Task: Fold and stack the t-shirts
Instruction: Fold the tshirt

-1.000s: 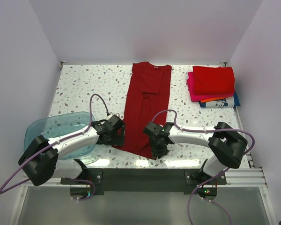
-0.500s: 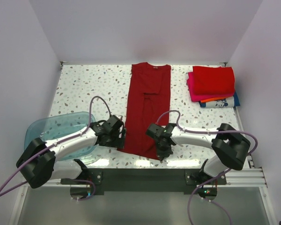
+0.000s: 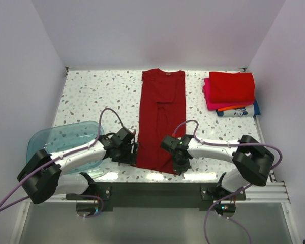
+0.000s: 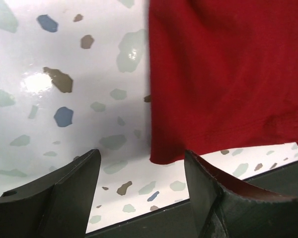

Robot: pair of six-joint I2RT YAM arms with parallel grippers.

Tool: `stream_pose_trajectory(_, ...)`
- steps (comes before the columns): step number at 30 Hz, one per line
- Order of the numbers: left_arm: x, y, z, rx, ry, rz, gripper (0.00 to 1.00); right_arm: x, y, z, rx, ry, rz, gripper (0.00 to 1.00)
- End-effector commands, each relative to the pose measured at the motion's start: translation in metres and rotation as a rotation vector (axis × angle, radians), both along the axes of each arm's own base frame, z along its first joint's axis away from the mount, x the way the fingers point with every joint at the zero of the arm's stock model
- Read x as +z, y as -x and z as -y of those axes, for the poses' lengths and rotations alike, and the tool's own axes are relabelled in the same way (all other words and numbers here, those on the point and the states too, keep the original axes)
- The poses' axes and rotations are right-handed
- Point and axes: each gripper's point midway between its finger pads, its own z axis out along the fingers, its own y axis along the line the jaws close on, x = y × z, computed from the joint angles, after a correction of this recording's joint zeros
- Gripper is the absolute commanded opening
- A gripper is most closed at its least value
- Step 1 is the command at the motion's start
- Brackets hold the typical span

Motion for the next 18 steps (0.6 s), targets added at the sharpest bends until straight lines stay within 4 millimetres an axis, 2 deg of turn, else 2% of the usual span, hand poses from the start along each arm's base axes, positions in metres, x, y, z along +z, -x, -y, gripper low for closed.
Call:
stream_pose_trajectory(1, -0.001, 0.005, 0.015, -0.06, 0.074, -0.015, 0.71, -0.002, -0.002, 0.017, -0.003, 0.082, 0.021, 0.0)
stream_pose_trajectory(5, -0.005, 0.005, 0.019, -0.073, 0.074, -0.03, 0.65, -0.002, -0.005, 0.017, 0.003, 0.098, 0.022, 0.0)
stream_pose_trajectory(12, -0.011, 0.005, 0.02, -0.091, 0.049, -0.056, 0.41, 0.001, -0.014, 0.013, 0.012, 0.097, 0.025, 0.0)
stream_pose_trajectory(15, -0.008, 0.006, 0.028, -0.124, 0.078, -0.07, 0.24, 0.005, -0.019, 0.007, 0.026, 0.09, 0.03, 0.0)
stream_pose_trajectory(16, -0.006, 0.008, 0.032, -0.14, 0.096, -0.08, 0.09, 0.005, -0.02, 0.008, 0.027, 0.095, 0.028, 0.0)
stream_pose_trajectory(18, -0.005, 0.009, 0.035, -0.156, 0.099, -0.091, 0.0, 0.009, -0.023, 0.004, 0.039, 0.087, 0.028, 0.0)
